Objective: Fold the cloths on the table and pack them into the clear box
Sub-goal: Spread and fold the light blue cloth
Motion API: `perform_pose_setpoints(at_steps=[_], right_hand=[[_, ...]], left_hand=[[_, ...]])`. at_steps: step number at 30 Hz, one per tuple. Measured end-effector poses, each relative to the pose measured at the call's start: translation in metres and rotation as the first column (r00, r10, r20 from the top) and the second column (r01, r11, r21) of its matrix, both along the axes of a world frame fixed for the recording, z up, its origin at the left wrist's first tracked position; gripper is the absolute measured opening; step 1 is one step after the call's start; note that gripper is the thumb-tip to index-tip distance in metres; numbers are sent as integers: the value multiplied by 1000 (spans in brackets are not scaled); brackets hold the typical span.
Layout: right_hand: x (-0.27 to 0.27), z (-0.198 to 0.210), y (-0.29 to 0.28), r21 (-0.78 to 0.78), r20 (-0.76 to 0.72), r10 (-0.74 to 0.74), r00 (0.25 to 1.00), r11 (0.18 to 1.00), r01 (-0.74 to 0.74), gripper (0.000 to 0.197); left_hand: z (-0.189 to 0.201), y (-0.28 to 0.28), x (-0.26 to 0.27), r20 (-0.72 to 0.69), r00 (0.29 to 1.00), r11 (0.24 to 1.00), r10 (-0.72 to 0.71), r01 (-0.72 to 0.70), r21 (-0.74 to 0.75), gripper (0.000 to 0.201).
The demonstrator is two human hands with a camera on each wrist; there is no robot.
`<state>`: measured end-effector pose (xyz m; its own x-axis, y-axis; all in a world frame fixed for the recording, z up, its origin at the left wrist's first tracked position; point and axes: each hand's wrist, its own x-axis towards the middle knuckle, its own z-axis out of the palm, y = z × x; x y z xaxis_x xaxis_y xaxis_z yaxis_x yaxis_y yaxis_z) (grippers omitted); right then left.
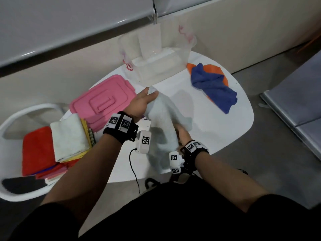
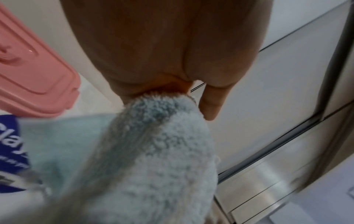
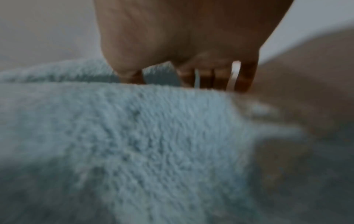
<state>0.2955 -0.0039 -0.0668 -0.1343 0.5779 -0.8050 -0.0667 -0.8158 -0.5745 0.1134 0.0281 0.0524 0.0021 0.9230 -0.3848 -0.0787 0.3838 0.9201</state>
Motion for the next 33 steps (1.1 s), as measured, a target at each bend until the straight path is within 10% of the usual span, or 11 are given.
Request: perform_pose_setpoints(at_steps=[6,10,16,23,28,33], right_hand=[[1,34,38,38,-283,-89,955,994,104,57],[13,80,66,249,-304,-85,949,954,166,19],[27,108,102,569,17,60,998,820,-59,22],[48,134,121,667,-98,-141,985,726,170,41],[49,146,121,772,68,-170,983,633,56,26],[55,138,126,596,528,43,848,692,-406,19]], left_hand=[[32,4,-28,-190,970,988,152,-146,44,71],[19,-2,-52,-628,735,966,256,-226,129,45],[26,1,-45,-552,767,945,327,-263,194,63],[41,-2,-57,-629,557,840,543,-364,403,27],[36,-4,-57,-333,706,777,625,-524,348,32],[40,-5,-53,-181,805,795,565,-474,378,10]])
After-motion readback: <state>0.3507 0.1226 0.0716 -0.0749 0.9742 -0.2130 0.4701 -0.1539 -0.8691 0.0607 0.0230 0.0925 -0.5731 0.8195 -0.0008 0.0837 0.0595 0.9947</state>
